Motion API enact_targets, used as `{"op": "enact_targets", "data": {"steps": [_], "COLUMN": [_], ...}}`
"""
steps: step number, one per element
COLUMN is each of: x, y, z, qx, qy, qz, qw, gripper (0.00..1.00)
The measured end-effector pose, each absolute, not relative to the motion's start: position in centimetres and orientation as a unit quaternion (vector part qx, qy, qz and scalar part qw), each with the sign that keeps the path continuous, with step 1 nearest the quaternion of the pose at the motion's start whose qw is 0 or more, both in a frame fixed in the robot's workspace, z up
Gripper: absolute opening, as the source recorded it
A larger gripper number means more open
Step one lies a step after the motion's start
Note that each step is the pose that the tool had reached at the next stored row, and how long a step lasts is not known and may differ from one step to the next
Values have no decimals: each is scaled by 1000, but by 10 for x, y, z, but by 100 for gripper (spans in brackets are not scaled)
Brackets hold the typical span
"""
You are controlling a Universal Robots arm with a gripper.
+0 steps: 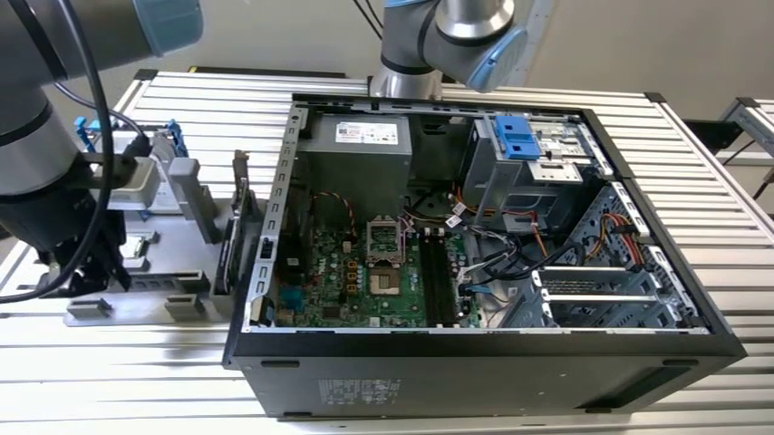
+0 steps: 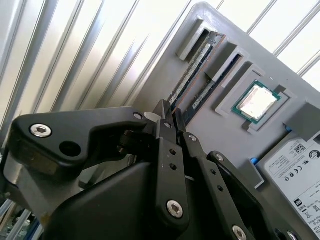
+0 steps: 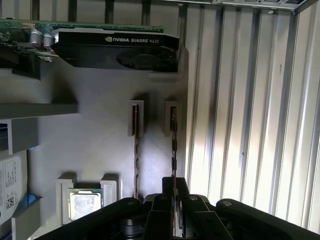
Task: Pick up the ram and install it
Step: 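Pick up the ram and move it above insertion slot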
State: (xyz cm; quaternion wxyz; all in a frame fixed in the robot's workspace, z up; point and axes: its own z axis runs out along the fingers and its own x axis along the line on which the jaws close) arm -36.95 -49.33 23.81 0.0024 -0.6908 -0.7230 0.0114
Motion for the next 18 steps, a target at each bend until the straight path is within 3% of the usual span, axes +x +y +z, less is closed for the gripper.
{"op": "enact_targets", "data": {"steps": [18], "x": [-370], "y": [-493], "z": [246], "qx": [-691], "qy": [-722], "qz": [11], "qw": [2], "gripper": [0]}}
